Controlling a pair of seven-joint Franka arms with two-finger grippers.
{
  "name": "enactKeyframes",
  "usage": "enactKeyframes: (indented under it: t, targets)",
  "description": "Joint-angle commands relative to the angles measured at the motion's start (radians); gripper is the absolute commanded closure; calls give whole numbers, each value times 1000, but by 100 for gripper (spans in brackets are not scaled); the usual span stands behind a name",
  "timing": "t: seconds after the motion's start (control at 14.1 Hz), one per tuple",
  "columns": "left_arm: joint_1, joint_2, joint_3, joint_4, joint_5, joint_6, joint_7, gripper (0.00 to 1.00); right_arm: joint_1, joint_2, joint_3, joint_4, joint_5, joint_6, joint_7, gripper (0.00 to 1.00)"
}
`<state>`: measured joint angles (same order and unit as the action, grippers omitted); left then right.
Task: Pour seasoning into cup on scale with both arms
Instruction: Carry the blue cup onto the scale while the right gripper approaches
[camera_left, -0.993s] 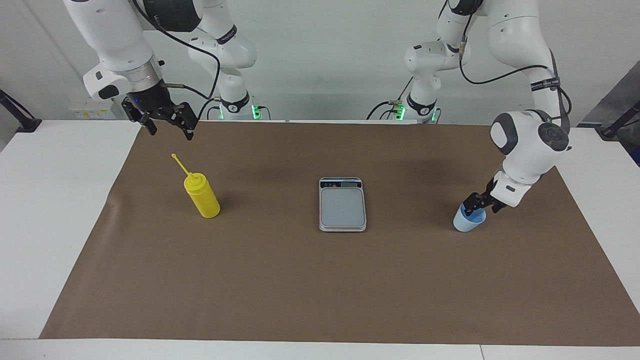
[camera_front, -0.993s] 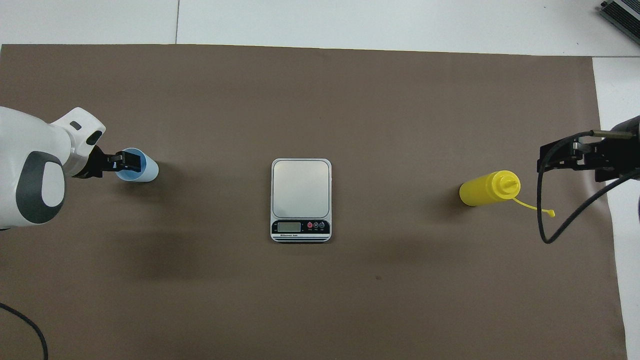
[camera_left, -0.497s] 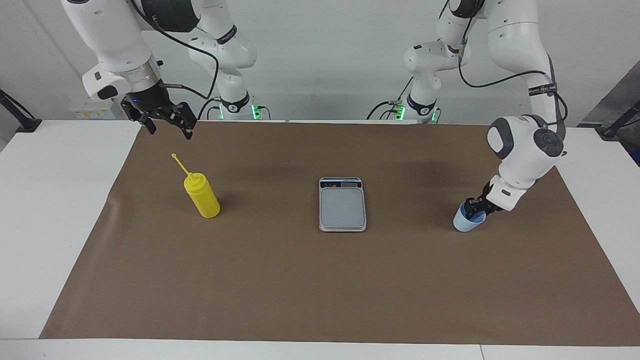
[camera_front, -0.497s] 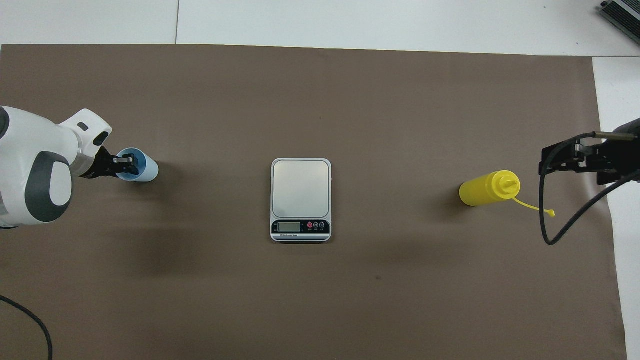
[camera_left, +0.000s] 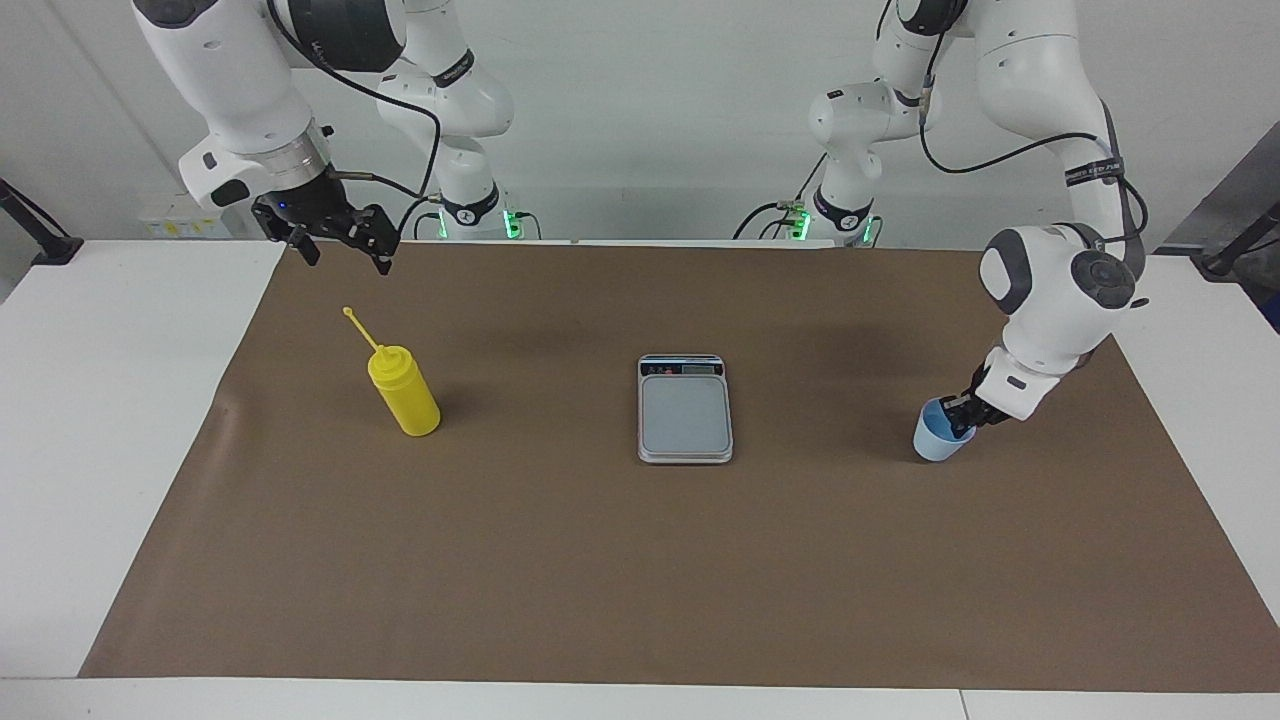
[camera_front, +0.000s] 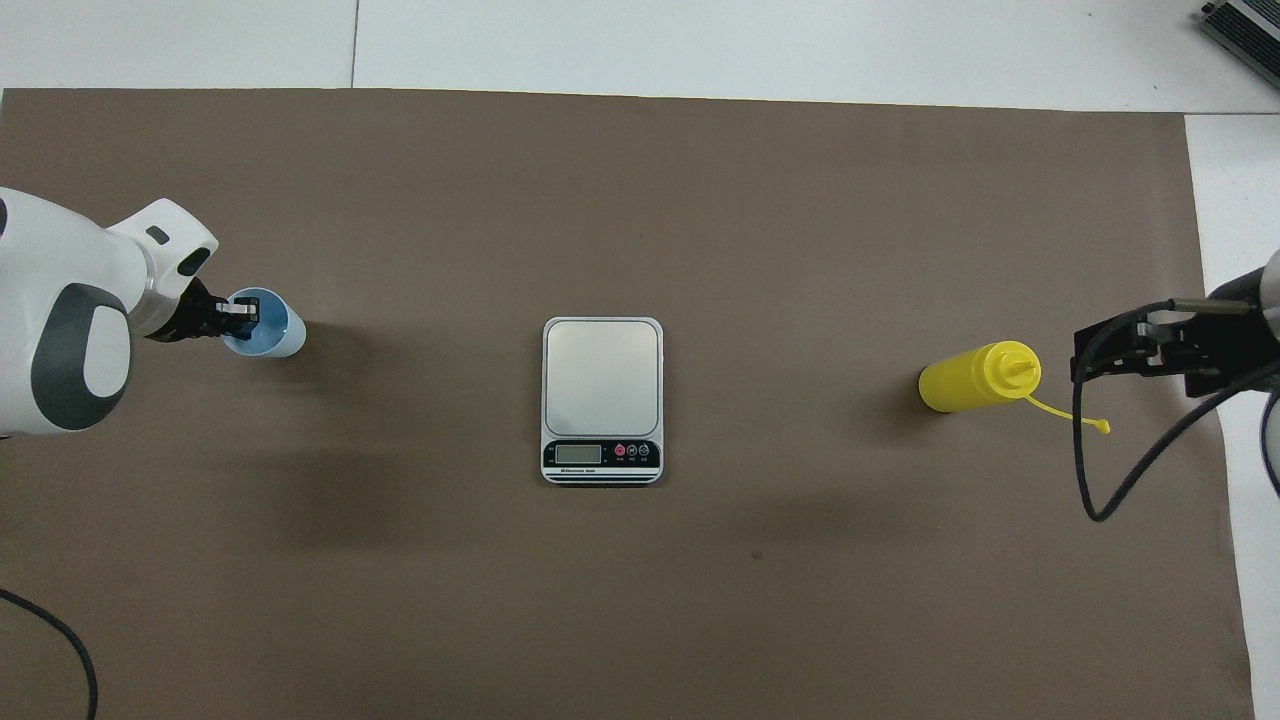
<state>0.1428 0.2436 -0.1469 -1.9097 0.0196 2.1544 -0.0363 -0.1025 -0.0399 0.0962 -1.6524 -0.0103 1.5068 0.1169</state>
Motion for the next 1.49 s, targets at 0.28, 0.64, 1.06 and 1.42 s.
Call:
enactKeyframes:
  t: [0.28,0.64,1.06,1.42]
  targets:
    - [-138,-18,-14,219,-21,-300,-104,100,-121,-129,-1,-253,16,174,-394,0]
    - [-331,-18,-14,224,-56,-269,-358,100,-172,-186,-12,-388,18,257,-651,0]
    - [-525,40,-14,218,-118,-108,-612,100,-264,-202,-99,-608,217,507,-1073,0]
    - [-603,94,-11,190,-104,-42,-688,100,-365,-154,-101,-776,548,654,-1495,0]
